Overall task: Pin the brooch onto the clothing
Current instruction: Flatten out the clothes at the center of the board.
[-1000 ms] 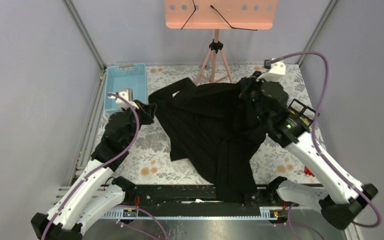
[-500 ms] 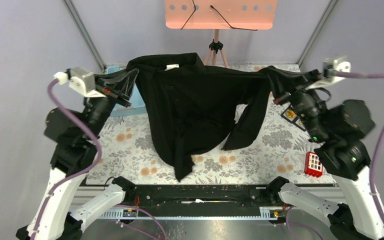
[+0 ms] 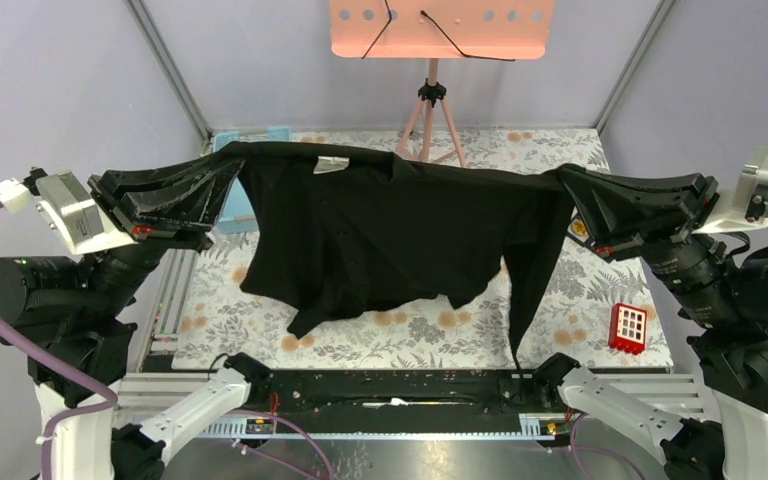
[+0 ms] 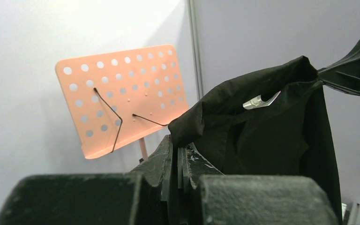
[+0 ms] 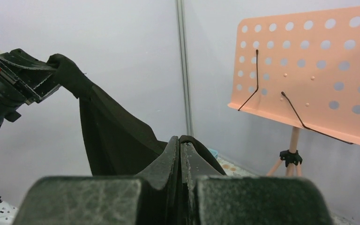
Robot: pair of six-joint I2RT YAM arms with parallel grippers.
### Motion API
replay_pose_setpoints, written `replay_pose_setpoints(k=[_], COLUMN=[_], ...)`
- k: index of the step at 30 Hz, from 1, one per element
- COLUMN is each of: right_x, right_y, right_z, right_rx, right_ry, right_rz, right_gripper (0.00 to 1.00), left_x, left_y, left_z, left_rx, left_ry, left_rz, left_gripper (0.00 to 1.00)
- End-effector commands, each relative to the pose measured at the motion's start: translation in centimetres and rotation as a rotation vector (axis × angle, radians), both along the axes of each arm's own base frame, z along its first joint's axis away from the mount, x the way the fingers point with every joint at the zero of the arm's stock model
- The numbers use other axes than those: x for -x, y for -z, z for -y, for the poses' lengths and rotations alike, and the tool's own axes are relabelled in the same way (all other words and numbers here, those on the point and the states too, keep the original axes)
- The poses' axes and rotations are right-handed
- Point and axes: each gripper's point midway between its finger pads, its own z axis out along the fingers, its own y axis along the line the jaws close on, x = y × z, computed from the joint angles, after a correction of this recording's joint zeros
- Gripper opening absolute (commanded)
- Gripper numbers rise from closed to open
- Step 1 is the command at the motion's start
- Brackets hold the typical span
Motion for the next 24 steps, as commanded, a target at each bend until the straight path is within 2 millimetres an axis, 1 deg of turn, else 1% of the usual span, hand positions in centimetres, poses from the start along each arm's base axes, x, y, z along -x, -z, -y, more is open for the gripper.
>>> replay_pose_setpoints(k=[1,2,3,5,6,7,9,11,12,13,15,16,18,20,21,22,23,24], right_x=[1.9,0.9,-0.5,-3.6,-5.5,-7.2,-10.4,-13.5,-15.1,-17.0,-19.9,-21.3,-23.7,-25.9,-27.2,-28.6,-29.9,-31.0], right_y=[-2.7,-2.0,-1.2,1.0,2.5,4.0,7.1,10.4,12.4,14.9,19.8,22.8,27.2,30.8,32.3,33.2,34.6,35.4], right_z=[5.5,5.7,6.3,7.8,8.7,9.3,10.2,10.4,10.1,9.7,9.4,9.4,9.8,9.9,9.8,9.7,9.7,9.6], right_rx=[-0.119,-0.118,-0.121,-0.121,-0.095,-0.063,0.017,0.115,0.161,0.206,0.237,0.259,0.270,0.293,0.302,0.299,0.316,0.331], right_ry=[0.175,0.218,0.285,0.455,0.569,0.665,0.851,0.994,1.034,1.061,1.071,1.080,1.109,1.127,1.130,1.139,1.152,1.165], right_rz=[0.079,0.057,0.028,-0.036,-0.067,-0.095,-0.161,-0.224,-0.263,-0.314,-0.411,-0.468,-0.565,-0.649,-0.679,-0.697,-0.725,-0.745], right_gripper=[0.00,0.00,0.00,0.00,0.00,0.00,0.00,0.00,0.00,0.00,0.00,0.00,0.00,0.00,0.00,0.00,0.00,0.01], left_x=[2.5,2.1,1.2,-2.2,-4.5,-7.1,-12.4,-16.5,-18.2,-19.7,-22.7,-24.8,-27.7,-30.4,-31.6,-32.8,-33.8,-34.6], left_y=[-4.9,-4.7,-4.2,-2.1,-0.5,1.4,5.8,9.9,11.9,13.6,17.5,20.4,25.1,30.1,32.3,34.2,35.7,36.9], left_z=[-5.0,-4.7,-4.3,-3.4,-2.8,-2.3,-1.4,-0.4,0.1,0.6,1.6,2.5,3.8,5.0,5.4,5.6,5.7,5.9], left_rx=[0.183,0.186,0.187,0.185,0.175,0.166,0.137,0.097,0.074,0.050,-0.012,-0.067,-0.162,-0.253,-0.292,-0.319,-0.339,-0.355], left_ry=[-0.158,-0.152,-0.155,-0.187,-0.211,-0.246,-0.335,-0.399,-0.416,-0.432,-0.467,-0.476,-0.474,-0.473,-0.479,-0.498,-0.518,-0.530], left_rz=[0.126,0.122,0.107,0.036,-0.013,-0.069,-0.194,-0.297,-0.342,-0.378,-0.461,-0.523,-0.632,-0.749,-0.798,-0.838,-0.872,-0.897], left_gripper=[0.00,0.00,0.00,0.00,0.00,0.00,0.00,0.00,0.00,0.00,0.00,0.00,0.00,0.00,0.00,0.00,0.00,0.00])
